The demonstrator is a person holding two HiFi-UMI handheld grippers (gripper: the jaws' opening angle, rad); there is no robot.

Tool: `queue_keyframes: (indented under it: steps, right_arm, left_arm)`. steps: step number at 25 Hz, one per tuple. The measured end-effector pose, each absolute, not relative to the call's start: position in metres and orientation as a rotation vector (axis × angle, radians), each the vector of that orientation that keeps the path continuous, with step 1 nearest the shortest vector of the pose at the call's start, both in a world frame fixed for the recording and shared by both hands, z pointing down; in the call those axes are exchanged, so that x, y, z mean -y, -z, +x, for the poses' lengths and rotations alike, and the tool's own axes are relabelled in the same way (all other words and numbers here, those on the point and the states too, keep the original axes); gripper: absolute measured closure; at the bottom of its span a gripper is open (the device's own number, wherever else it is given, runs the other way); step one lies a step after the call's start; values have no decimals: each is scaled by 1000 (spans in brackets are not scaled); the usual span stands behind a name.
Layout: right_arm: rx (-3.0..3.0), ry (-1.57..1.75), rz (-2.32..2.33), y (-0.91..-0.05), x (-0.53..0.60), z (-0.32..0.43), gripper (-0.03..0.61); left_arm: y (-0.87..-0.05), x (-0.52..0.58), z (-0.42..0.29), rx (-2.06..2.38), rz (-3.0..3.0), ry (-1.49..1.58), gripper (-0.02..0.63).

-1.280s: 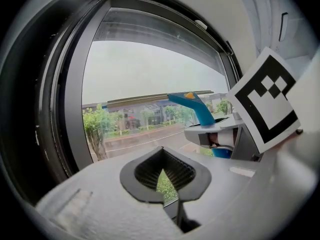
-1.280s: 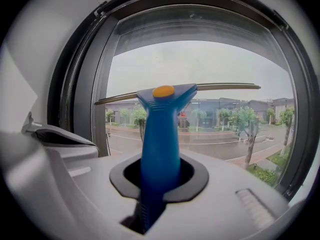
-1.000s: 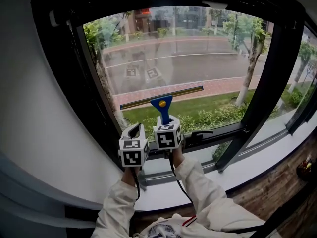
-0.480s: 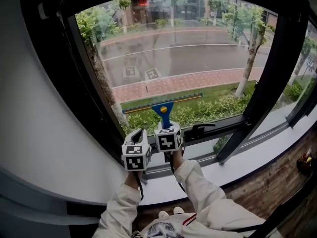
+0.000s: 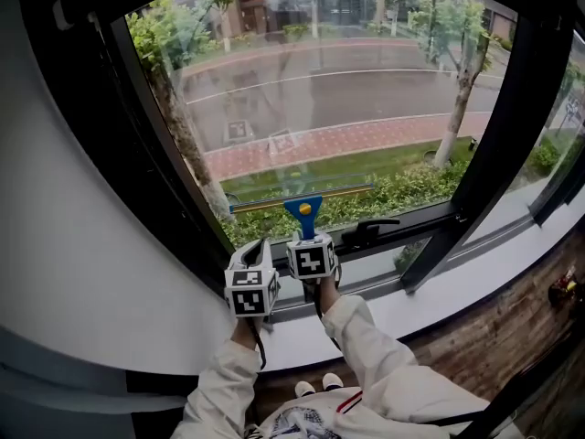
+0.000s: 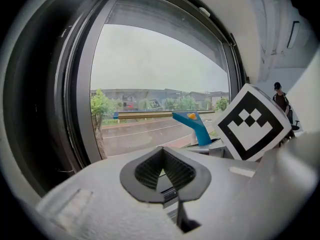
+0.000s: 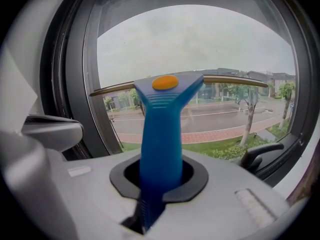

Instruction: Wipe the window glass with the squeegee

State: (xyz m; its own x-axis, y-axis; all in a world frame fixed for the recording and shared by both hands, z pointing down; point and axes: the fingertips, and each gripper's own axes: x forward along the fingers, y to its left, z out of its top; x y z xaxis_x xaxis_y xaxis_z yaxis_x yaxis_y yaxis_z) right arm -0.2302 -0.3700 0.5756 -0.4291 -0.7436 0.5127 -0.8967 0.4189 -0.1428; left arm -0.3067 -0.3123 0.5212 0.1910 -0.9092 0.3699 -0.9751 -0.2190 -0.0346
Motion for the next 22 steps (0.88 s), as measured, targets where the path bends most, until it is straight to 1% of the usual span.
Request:
queue_keyframes:
  steps: [14, 22]
  right_arm:
    - [2211, -692, 1325, -633, 357, -233, 525]
    - [2197, -696, 1287, -652, 355, -236, 525]
  left_arm:
    - [-549, 312, -309, 1769, 2207, -459, 614]
    - [-560, 313, -312, 1762, 2173, -449, 614]
